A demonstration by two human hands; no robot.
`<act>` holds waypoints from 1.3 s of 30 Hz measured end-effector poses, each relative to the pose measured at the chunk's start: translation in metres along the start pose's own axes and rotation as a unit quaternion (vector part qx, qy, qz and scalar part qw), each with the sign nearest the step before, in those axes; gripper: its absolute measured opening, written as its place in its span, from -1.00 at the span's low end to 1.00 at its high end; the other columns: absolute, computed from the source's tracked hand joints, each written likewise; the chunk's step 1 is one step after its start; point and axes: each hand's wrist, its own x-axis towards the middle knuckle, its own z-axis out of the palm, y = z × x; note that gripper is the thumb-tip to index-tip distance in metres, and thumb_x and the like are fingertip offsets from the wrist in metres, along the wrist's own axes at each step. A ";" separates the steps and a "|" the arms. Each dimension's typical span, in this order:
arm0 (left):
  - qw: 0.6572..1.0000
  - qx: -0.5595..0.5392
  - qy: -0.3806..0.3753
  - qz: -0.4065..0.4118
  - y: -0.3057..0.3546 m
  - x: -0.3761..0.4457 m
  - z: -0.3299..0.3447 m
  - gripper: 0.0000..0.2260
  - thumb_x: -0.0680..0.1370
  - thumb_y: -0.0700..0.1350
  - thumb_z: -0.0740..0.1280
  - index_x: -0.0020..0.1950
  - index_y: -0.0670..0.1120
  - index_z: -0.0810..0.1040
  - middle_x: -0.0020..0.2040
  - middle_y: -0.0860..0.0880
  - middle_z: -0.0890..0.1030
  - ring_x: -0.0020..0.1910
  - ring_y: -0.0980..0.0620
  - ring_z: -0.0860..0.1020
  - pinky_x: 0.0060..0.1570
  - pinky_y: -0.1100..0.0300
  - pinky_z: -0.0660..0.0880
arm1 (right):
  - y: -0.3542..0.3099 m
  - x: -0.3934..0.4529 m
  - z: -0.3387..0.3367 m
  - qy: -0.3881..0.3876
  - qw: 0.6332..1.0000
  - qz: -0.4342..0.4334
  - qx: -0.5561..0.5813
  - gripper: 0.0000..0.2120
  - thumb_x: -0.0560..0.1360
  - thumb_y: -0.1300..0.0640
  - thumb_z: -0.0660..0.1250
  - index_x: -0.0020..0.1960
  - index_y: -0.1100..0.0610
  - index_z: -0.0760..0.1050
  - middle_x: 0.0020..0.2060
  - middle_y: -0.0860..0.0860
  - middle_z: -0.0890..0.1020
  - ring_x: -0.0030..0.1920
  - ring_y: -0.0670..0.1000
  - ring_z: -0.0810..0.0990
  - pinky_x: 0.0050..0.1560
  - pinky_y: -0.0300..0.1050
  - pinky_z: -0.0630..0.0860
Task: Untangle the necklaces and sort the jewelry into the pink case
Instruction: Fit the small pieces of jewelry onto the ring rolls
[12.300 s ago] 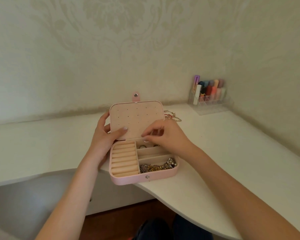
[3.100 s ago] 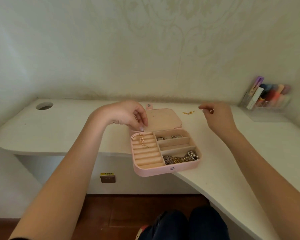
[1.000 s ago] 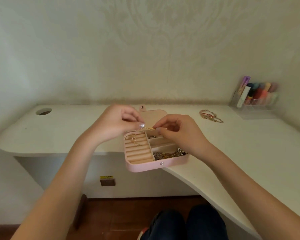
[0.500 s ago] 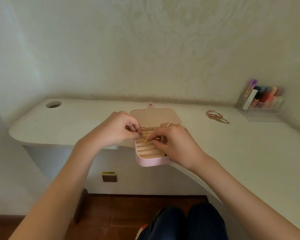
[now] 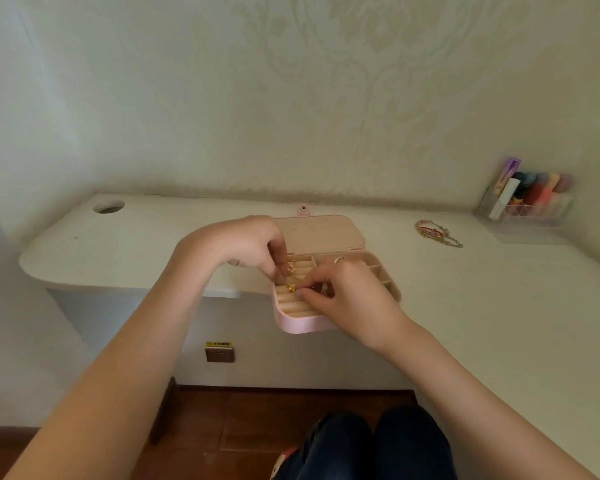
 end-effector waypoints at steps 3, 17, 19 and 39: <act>0.996 0.040 -0.074 -0.023 0.012 0.009 -0.011 -0.88 0.35 -0.12 0.53 -0.27 0.05 0.62 -0.34 0.16 0.55 -0.31 0.19 0.46 -0.20 0.28 0.39 | -0.003 -0.003 0.001 0.010 1.000 -0.003 0.027 -0.88 0.47 0.13 0.39 -0.07 0.12 0.68 -0.19 -0.02 0.68 -0.26 -0.14 0.48 -0.20 -0.26 0.38; 0.986 -0.005 -0.167 0.008 0.003 0.026 -0.020 -0.87 0.37 -0.18 0.52 -0.28 0.02 0.61 -0.36 0.16 0.60 -0.40 0.31 0.51 -0.30 0.46 0.40 | 0.014 -0.009 -0.007 0.082 0.984 0.042 0.155 -0.69 0.54 -0.04 0.27 -0.19 0.10 0.69 -0.35 0.01 0.64 -0.29 -0.09 0.55 -0.25 -0.24 0.42; 0.985 -0.029 -0.171 0.018 -0.002 0.024 -0.021 -0.88 0.37 -0.18 0.52 -0.26 0.00 0.63 -0.25 0.09 0.63 -0.33 0.28 0.53 -0.25 0.44 0.43 | 0.022 -0.001 -0.019 0.124 0.968 0.079 0.205 -0.69 0.56 -0.02 0.25 -0.18 0.08 0.69 -0.37 -0.05 0.64 -0.34 -0.20 0.53 -0.26 -0.32 0.40; 0.950 -0.154 0.256 -0.095 -0.025 0.058 0.042 -0.39 0.52 0.12 0.31 0.47 -0.08 0.18 0.32 -0.20 0.44 0.32 -0.16 0.38 0.17 0.10 0.34 | 0.145 0.060 -0.012 -0.044 0.995 0.086 -0.017 -0.63 0.64 0.17 0.07 0.42 0.00 0.34 0.47 0.12 0.27 0.50 0.08 0.15 0.42 -0.20 0.06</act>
